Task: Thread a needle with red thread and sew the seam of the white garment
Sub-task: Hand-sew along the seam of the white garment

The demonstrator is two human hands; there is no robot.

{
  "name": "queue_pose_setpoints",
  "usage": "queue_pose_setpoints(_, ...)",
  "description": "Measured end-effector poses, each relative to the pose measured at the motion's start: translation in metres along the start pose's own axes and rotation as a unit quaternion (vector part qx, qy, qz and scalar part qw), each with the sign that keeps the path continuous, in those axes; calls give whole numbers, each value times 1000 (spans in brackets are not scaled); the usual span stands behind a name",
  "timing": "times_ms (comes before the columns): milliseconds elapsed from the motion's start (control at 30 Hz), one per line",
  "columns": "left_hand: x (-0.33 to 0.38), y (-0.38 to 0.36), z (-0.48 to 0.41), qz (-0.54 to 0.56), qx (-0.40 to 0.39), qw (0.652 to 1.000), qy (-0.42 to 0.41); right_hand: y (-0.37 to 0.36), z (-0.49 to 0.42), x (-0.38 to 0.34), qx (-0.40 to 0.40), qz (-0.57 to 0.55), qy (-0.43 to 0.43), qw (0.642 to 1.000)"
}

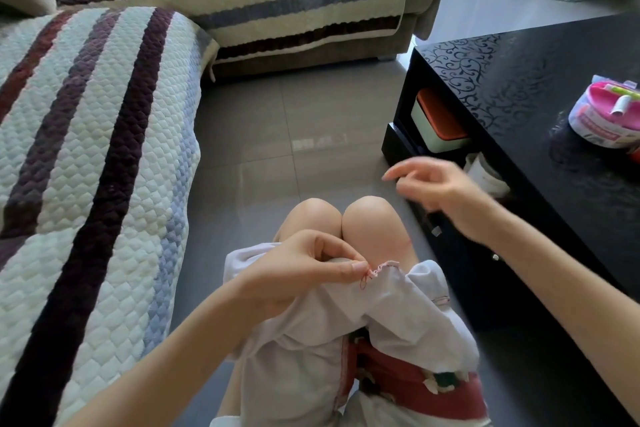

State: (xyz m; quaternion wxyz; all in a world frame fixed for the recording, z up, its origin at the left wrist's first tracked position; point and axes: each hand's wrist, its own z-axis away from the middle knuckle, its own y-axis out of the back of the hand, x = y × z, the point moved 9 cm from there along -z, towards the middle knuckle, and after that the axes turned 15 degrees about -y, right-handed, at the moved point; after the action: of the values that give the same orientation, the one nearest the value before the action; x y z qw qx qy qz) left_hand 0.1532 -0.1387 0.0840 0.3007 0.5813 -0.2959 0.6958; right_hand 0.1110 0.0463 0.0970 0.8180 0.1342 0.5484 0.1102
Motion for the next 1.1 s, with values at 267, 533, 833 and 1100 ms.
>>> queue_pose_setpoints(267, 6, -5, 1, 14, -19, 1000, -8, -77, 59, -5, -217, 66, 3, 974)
queue_pose_setpoints(533, 3, -3, 5, 48, -11, 999, 5, -27, 31, -12, -6, 44, 34, 998)
queue_pose_setpoints(833, 3, -2, 5, 59, -2, 998, 5, -51, 51, -10, -90, 63, 67, 992)
queue_pose_setpoints(1100, -3, 8, 8, 32, 46, 998, 1, -63, 77, 21, -211, 54, -26, 976)
